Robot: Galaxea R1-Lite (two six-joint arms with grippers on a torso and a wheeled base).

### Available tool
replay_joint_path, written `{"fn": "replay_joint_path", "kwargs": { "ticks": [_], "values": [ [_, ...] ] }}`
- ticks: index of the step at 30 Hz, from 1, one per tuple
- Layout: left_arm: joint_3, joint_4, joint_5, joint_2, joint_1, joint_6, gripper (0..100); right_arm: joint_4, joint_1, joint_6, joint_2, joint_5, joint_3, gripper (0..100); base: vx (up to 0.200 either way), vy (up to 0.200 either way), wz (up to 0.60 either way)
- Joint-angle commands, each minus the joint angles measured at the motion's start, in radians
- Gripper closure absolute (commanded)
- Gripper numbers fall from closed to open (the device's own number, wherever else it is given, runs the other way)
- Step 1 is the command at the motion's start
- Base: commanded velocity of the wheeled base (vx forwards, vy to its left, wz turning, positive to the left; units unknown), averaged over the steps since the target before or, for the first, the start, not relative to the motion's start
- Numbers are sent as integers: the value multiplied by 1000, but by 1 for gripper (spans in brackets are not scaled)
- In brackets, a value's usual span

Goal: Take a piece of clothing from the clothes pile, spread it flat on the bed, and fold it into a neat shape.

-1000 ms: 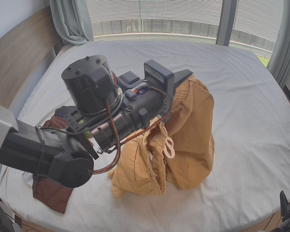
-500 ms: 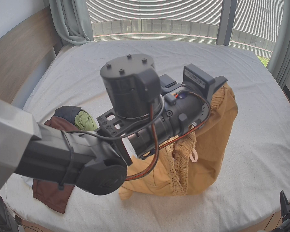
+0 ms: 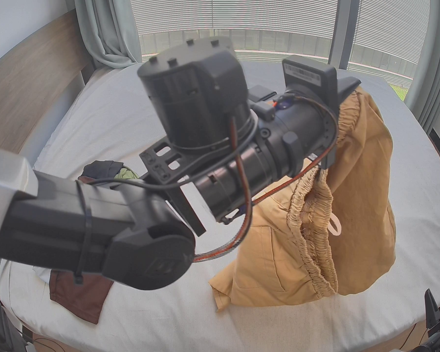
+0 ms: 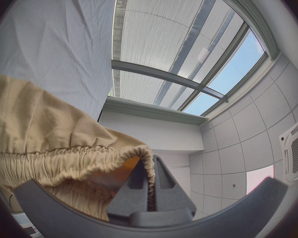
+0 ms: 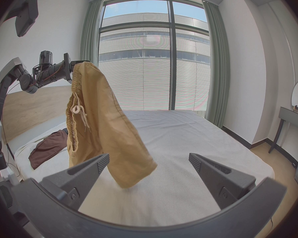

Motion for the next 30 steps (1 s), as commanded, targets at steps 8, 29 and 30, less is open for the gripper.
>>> {"fn": "replay_joint_path", "kwargs": {
  "ticks": [8,29,30],
  "values": [
    [472,-109,-143,-221,264,179,100,0,0,-2,-16,0,18,0,0,0,0],
    [796,-215,-479,-287,568,471,100,0,-1,-2,-16,1,18,0,0,0,0],
    [809,-222,-494,-287,577,480,100,0,-1,-2,-16,1,18,0,0,0,0]
  ]
}}
